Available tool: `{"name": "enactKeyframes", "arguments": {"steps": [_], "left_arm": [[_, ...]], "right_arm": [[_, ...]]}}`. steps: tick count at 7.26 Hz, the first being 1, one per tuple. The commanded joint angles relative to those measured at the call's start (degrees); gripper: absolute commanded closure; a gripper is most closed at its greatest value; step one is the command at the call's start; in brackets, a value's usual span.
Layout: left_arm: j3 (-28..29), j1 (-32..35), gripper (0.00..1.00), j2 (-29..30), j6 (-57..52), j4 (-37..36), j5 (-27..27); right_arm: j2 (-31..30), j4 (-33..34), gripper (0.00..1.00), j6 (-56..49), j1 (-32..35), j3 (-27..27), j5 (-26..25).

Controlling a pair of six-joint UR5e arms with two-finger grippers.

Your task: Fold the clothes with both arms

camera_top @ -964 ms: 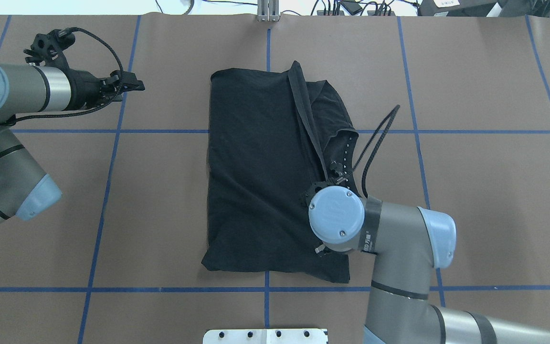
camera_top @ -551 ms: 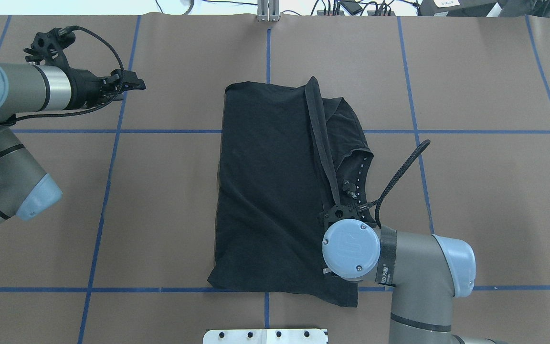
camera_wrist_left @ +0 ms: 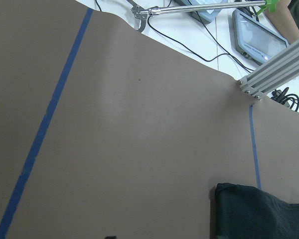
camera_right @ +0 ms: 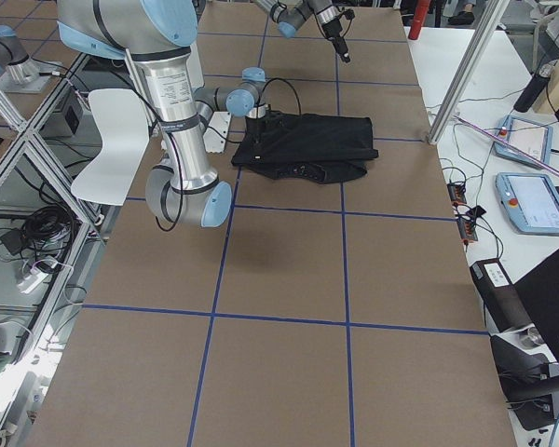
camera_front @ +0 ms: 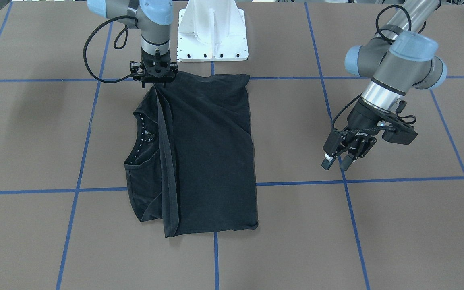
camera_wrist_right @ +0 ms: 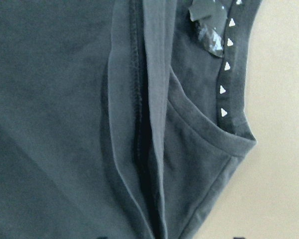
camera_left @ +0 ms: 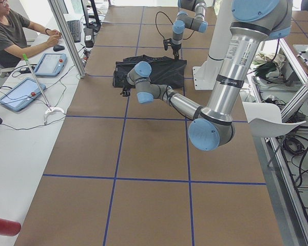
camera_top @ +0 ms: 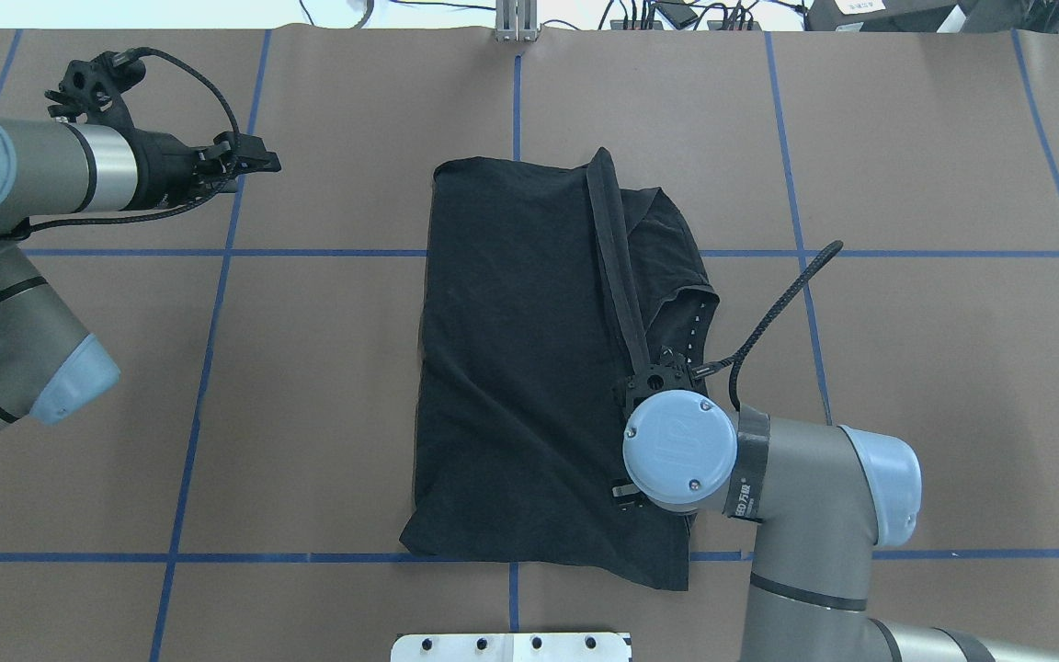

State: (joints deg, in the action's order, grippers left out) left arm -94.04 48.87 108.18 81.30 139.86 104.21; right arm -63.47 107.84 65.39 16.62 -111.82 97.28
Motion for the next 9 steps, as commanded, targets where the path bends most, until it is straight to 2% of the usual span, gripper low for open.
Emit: {"name": "enactKeyframes", "arguments": {"steps": [1,2,9], "left_arm": [[0.0,0.0,0.27,-0.2,0.0,0.0,0.0],[0.0,0.0,0.27,-0.3,0.0,0.0,0.0],[0.1,-0.1,0.27,-0.3,0.0,0.0,0.0]], "right_arm": [[6.6,0.0,0.0,-2.4,1.8,8.1,-1.1],[8.0,0.0,0.0,-3.2,2.3,10.5,-1.3],[5.7,0.8,0.0,-5.4,3.6,10.6,-2.0]]}}
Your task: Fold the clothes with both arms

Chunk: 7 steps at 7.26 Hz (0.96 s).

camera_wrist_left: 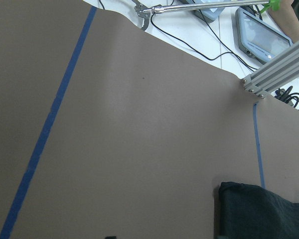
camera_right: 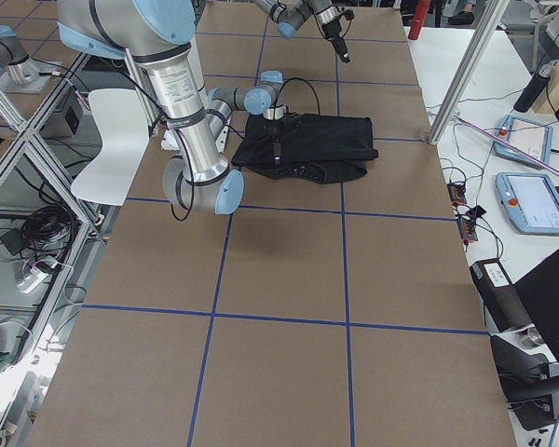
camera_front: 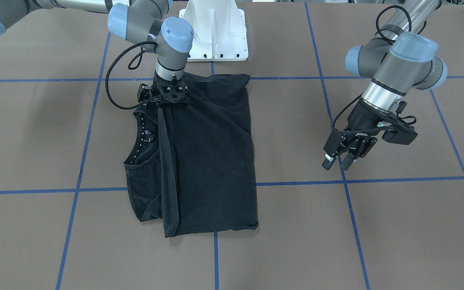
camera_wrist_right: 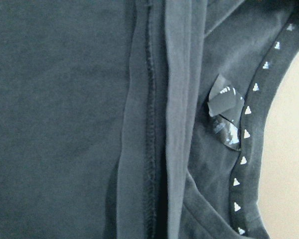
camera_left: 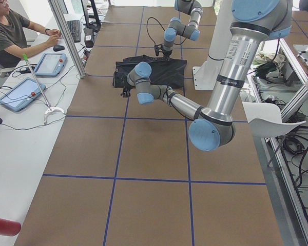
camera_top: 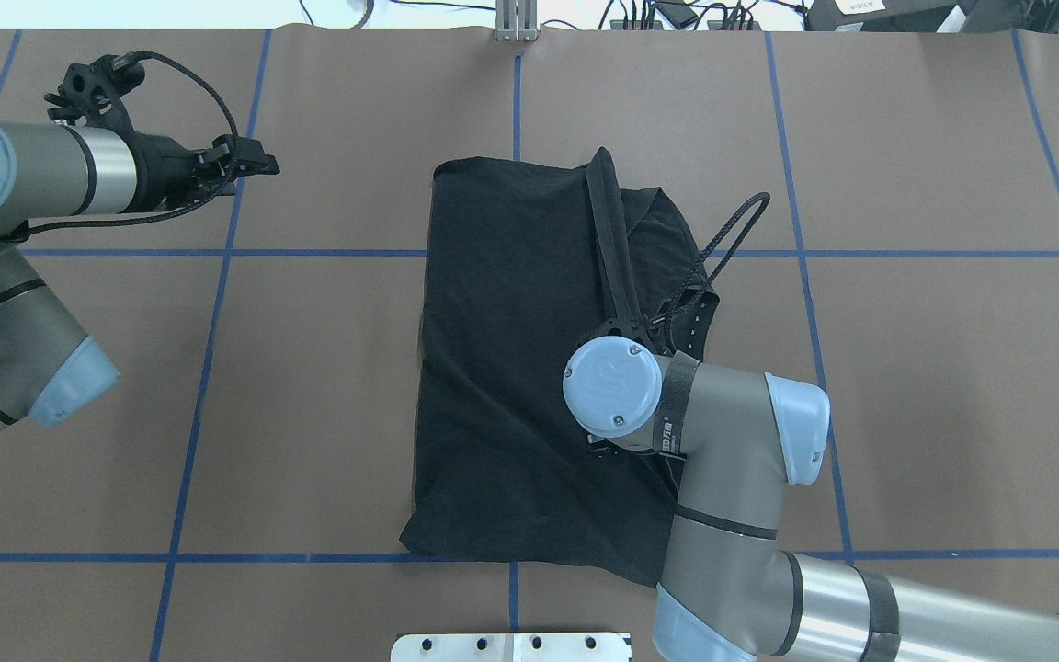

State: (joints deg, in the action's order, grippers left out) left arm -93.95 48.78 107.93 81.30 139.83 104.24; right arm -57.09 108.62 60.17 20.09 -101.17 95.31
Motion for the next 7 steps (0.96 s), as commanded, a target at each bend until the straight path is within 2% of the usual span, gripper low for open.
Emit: {"name": "enactKeyframes", "arguments": {"steps": [1,4,5,7], "left_arm": [[0.0,0.0,0.27,0.0,0.0,0.0,0.0],[0.0,0.0,0.27,0.0,-0.1,0.0,0.0],[-0.1,0.0,0.27,-0.1,-0.1,0.0,0.0],[-0.3,0.1,0.27,0.0,-0.1,0.0,0.0]], "right_arm": [[-1.3,0.0,0.0,-0.3,0.0,-0.1,-0.1],[-3.4,0.0,0.0,-4.3,2.1,-1.5,0.1],[-6.9,0.0,0.0,-6.3,3.0,-3.9,0.1],[-16.5,0.0,0.0,-9.5,4.0,-12.7,0.1]]}}
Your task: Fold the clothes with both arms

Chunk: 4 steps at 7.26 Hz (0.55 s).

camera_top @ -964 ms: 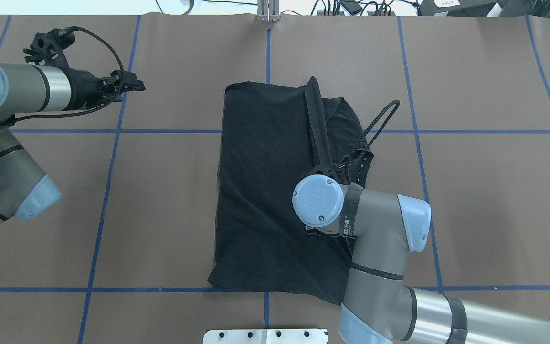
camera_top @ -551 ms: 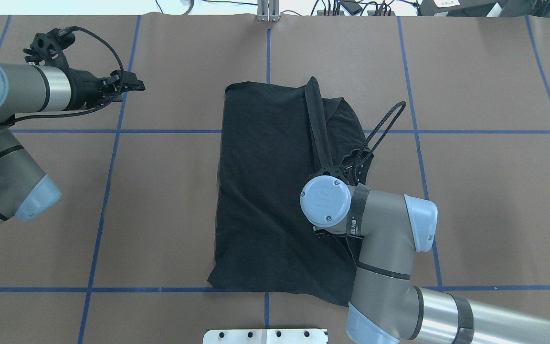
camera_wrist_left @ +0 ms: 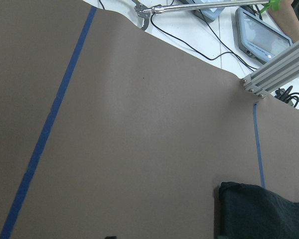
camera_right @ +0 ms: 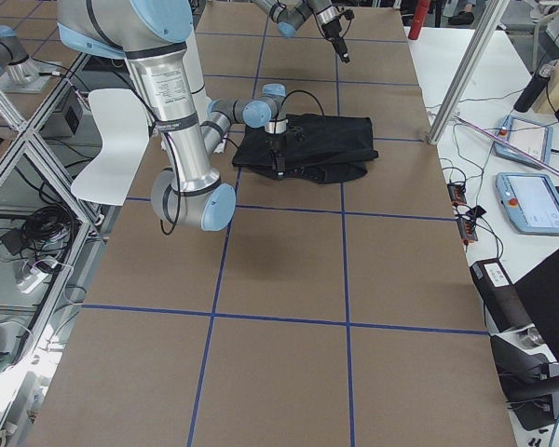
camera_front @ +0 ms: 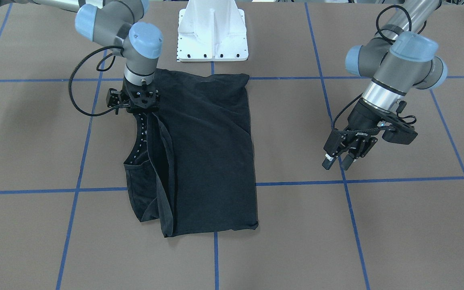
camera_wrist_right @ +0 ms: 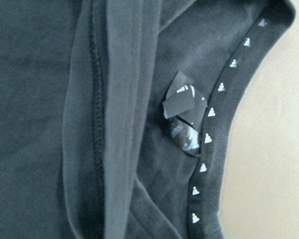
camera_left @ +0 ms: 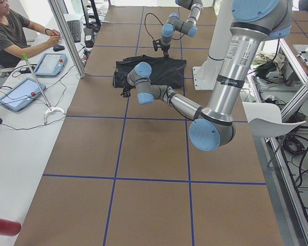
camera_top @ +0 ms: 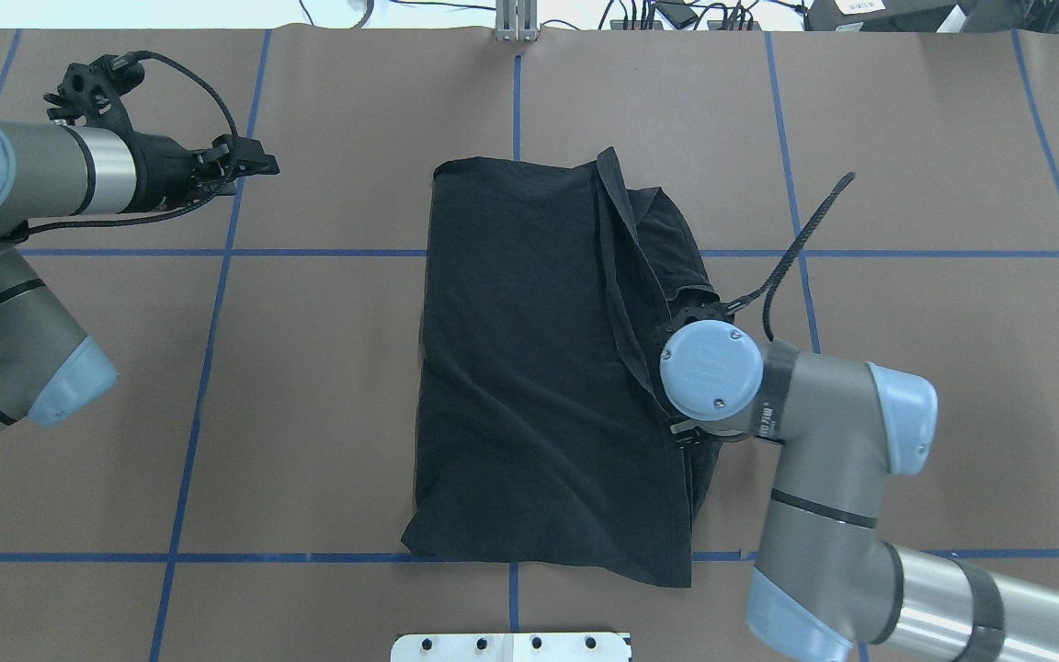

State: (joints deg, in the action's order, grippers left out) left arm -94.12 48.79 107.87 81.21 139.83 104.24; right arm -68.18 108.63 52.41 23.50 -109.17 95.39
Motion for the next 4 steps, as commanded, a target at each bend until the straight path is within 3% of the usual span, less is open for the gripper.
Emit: {"name": "enactKeyframes", "arguments": {"steps": [1,2,4], "left_arm": [[-0.2,0.1,0.27,0.1,0.0,0.0,0.0],[-0.4,0.1,0.27,0.1,0.0,0.0,0.0],[-0.4,0.1,0.27,-0.1,0.0,0.0,0.1]], "right_arm": [[-7.0,0.1,0.0,-2.0,0.8,-7.0,0.3],[-4.0,2.4,0.0,-1.9,0.9,-6.5,0.4],[11.3,5.9,0.0,-0.8,1.3,5.2,0.3]]}}
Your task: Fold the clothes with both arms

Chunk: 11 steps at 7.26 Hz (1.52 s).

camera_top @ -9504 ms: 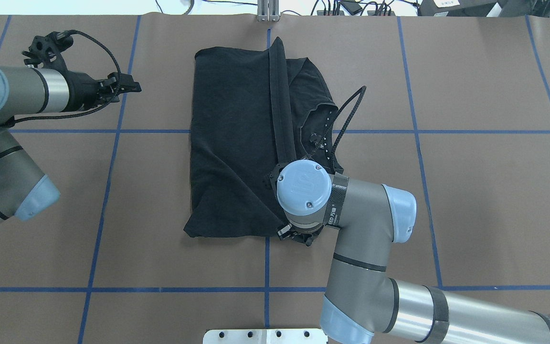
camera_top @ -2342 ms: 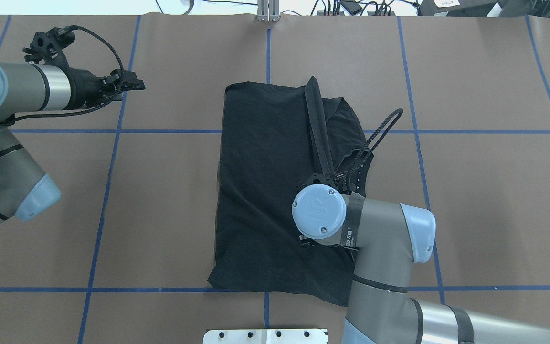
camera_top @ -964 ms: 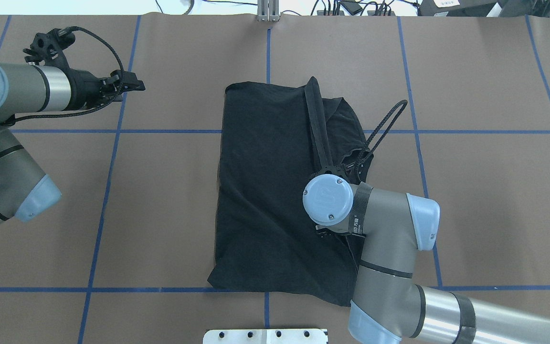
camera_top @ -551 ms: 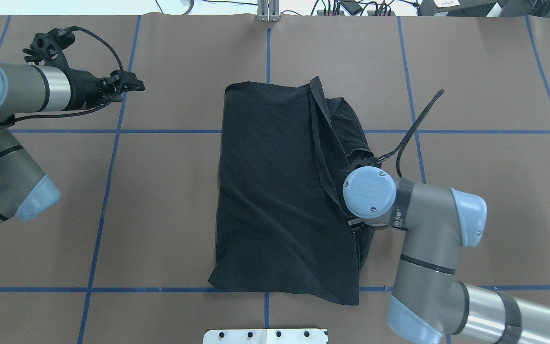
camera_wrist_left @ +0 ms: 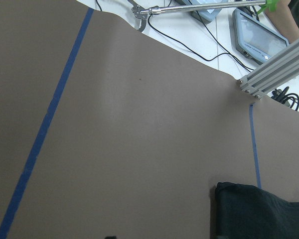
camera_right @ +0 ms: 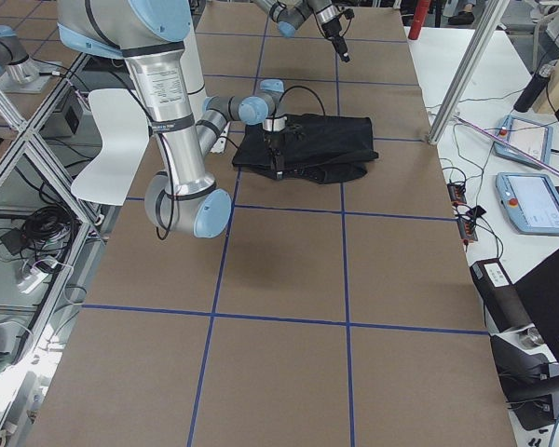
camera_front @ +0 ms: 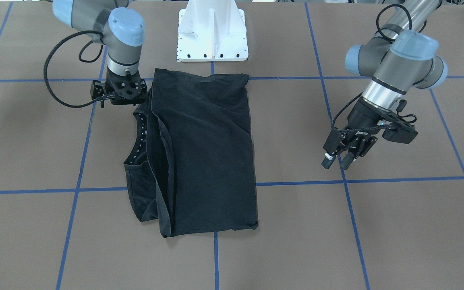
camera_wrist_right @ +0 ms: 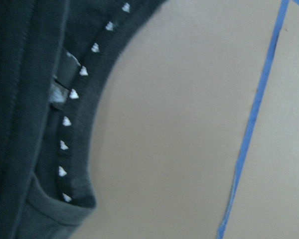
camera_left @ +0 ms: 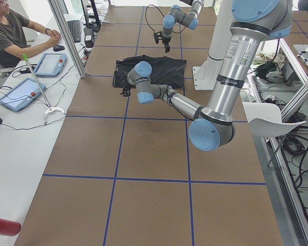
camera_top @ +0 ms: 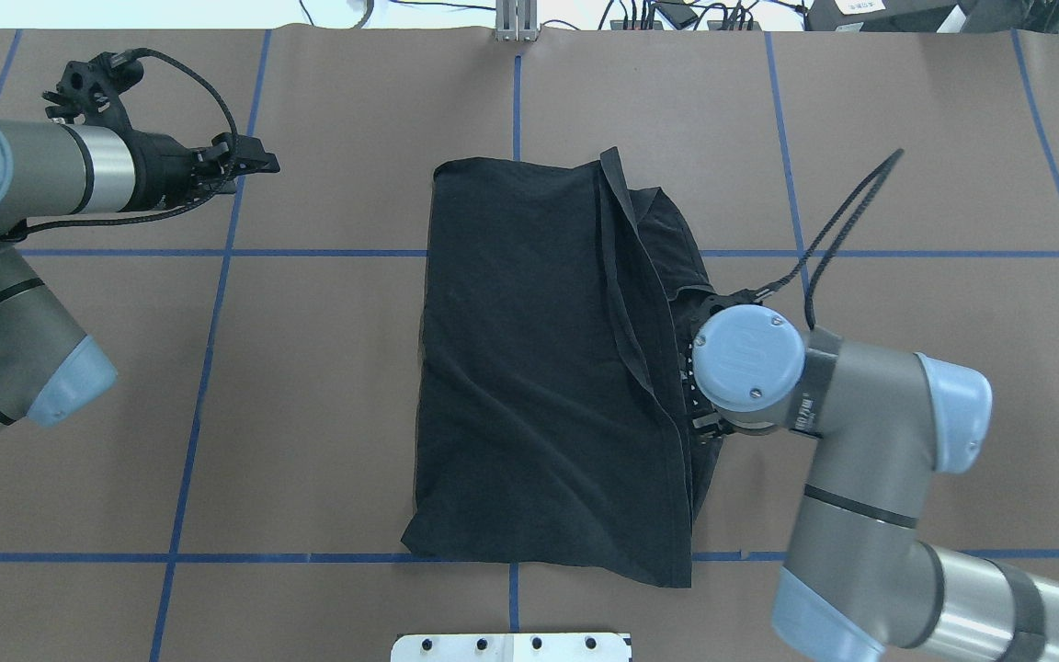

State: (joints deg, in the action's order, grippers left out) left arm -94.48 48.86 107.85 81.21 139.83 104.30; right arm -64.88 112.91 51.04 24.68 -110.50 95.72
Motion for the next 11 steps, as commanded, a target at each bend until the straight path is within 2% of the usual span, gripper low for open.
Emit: {"name": "enactKeyframes", "arguments": {"steps": [1,4,9,11], "left_arm": [[0.0,0.0,0.27,-0.2,0.0,0.0,0.0],[0.3,0.0,0.27,-0.3,0.0,0.0,0.1],[0.3,0.0,0.27,-0.3,-0.1,0.0,0.0],[0.3,0.0,0.27,-0.3,-0.1,0.0,0.1]], "right_arm": [[11.7,1.4,0.0,0.7,-0.2,10.4,-0.1],[12.3,0.7,0.0,0.6,-2.0,14.2,-2.1],[12.4,0.6,0.0,-4.2,1.6,16.9,-1.9],[12.9,-2.1,0.0,-6.2,3.8,19.1,-1.9]]}}
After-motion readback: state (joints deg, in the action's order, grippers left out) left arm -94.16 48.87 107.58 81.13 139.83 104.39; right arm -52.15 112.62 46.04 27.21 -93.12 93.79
